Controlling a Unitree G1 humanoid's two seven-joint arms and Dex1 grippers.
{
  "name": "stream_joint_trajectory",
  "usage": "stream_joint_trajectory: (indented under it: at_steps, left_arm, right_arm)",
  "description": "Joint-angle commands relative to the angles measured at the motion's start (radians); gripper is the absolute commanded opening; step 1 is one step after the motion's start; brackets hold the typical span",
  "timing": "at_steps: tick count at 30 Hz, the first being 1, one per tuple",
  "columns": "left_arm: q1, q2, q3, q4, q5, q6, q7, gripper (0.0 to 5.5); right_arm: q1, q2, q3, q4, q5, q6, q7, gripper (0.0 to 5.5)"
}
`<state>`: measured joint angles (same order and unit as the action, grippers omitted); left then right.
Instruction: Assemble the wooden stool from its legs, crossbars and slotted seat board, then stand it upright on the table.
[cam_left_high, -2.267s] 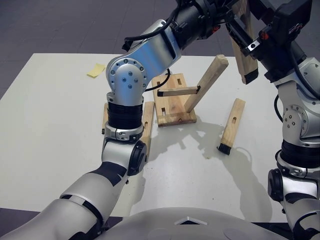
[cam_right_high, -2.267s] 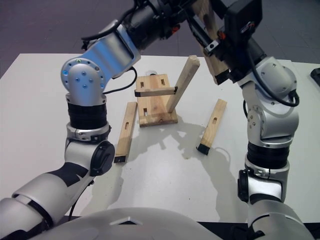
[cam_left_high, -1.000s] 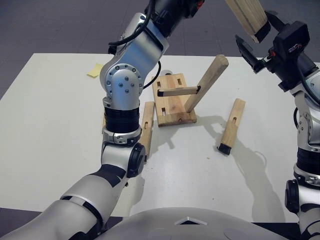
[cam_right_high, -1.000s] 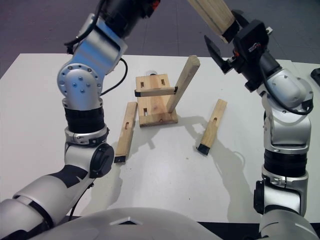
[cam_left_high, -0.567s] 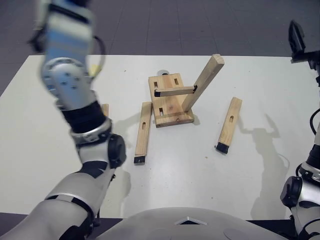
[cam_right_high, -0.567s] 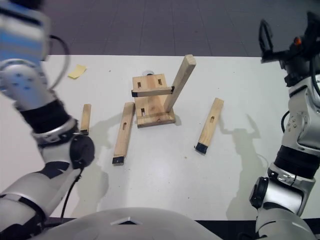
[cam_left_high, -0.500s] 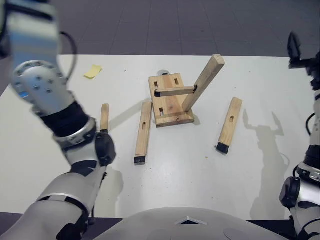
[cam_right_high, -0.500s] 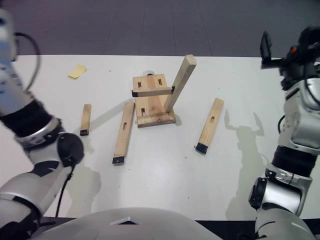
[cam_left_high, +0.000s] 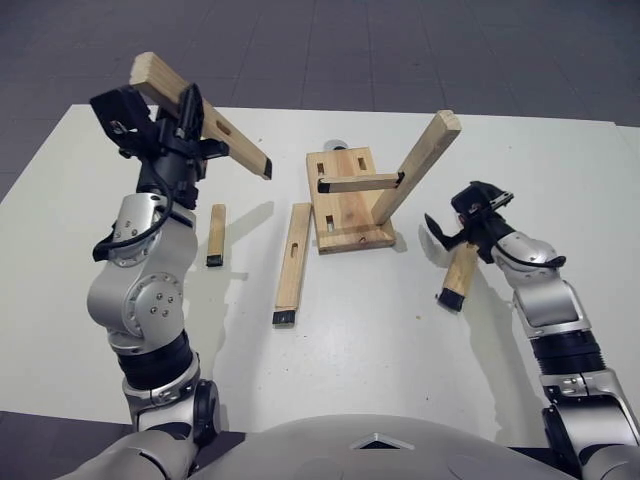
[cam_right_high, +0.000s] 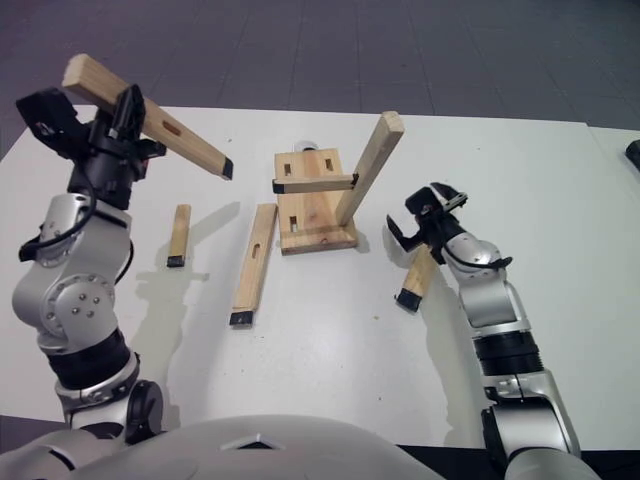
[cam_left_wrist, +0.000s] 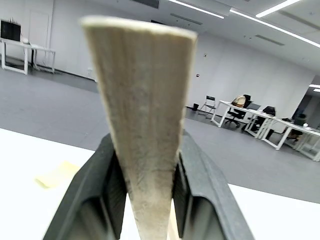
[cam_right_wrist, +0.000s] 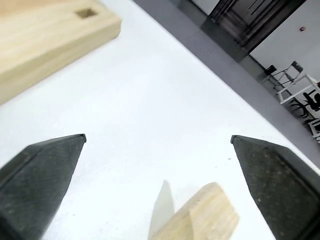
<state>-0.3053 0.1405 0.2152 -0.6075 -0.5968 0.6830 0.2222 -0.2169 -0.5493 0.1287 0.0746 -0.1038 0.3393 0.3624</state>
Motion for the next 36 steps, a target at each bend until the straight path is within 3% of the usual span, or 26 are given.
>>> stream_joint_trajectory:
  at_steps: [1, 9, 22, 36]
  left_arm:
    - [0.042, -0.046, -0.027, -0.056, -0.044, 0.075, 0.034, 1.0]
    - [0.079, -0.102, -0.018, -0.103, -0.141, 0.194, 0.087, 1.0]
    - [0.065, -0.217, -0.013, -0.046, -0.133, 0.177, 0.198, 1.0]
    - [0.089, -0.194, -0.066, 0.036, -0.007, 0.088, 0.13, 1.0]
  right_arm:
    - [0.02, -0.006, 0.043, 0.002, -0.038, -0.022, 0.036, 5.4]
    - [0.076, 0.03, 0.07, -0.135, -0.029, 0.023, 0.09, 5.4]
    - [0.081, 0.088, 0.094, -0.203, -0.031, 0.081, 0.099, 5.4]
    - [0.058, 0.098, 0.091, -0.175, -0.039, 0.075, 0.097, 5.4]
